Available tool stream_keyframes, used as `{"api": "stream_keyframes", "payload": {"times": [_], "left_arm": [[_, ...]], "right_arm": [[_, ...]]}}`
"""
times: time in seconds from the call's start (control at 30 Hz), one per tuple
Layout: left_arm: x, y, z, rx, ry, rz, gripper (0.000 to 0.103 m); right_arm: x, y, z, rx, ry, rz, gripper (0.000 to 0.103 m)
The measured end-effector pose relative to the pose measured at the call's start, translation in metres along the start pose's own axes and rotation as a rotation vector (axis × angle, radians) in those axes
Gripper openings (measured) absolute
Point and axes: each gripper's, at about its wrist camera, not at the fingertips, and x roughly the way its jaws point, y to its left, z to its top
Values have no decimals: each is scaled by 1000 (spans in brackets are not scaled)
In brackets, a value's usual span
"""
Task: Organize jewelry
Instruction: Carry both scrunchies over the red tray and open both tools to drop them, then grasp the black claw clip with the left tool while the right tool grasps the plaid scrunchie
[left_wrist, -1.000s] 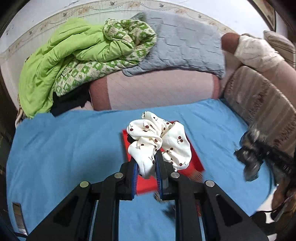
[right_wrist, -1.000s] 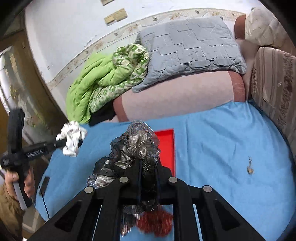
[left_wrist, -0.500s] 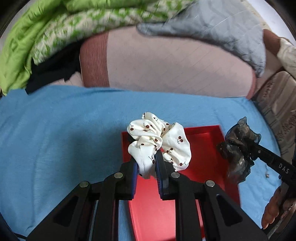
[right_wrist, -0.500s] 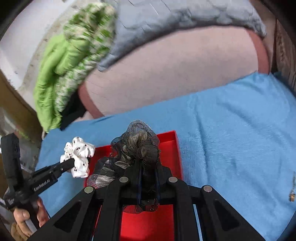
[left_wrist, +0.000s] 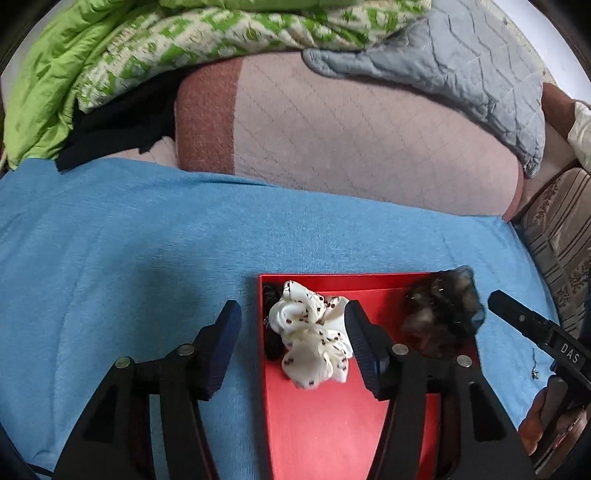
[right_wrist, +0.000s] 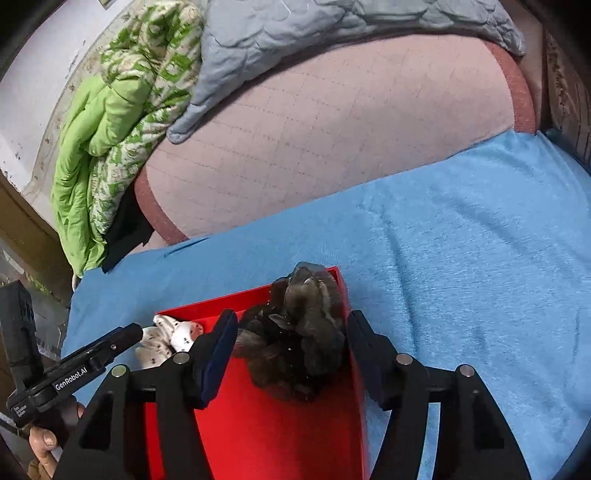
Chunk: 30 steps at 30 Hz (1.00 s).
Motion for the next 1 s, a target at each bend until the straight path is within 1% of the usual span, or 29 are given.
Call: {"api": "stream_keyframes", "payload": {"times": [0.07,0.2,0.23,0.33,0.4,0.47,0.53,0.6,0.73,0.83,0.9,0.97,1.0], "left_arm": [[-18,0,-5,-5,-19,3,57],[-61,0,-28,-1,-61,61,57],[-73,-1,-38,0,-67,66,58],[-100,0,-66,-21,-56,52,63],[-113,3,-89,-41,-36,21,64],[-123,2,-116,-55,-5,-16,64],[-129,-2,-144,-57,31,-46,67],[-132,-7,-170,-62,61,-76,68],[-119,-25,-218,-42,152,-138,68],[-108,-40,-241,-6,192,-163,68],[-101,-46,-248,13,210,-172,68],[-97,-45,-250,4,217,-181,67],[-95,-43,-251,-8,219,-190,63]], "right_arm": [[-19,2,-2,-18,-12,5,66],[-69,7,-20,-66,-28,4,66],[-79,7,-26,-73,-29,2,66],[-116,3,-56,-93,-19,0,66],[-129,0,-77,-102,-2,-1,66],[-142,-3,-106,-126,22,-3,66],[-151,-6,-135,-147,49,-9,66],[-156,-8,-157,-149,65,-3,66],[-159,-15,-194,-120,90,17,66],[-157,-22,-210,-92,105,23,66],[-157,-24,-216,-84,108,25,66],[-159,-26,-220,-85,106,32,66],[-159,-26,-221,-86,104,34,66]]}}
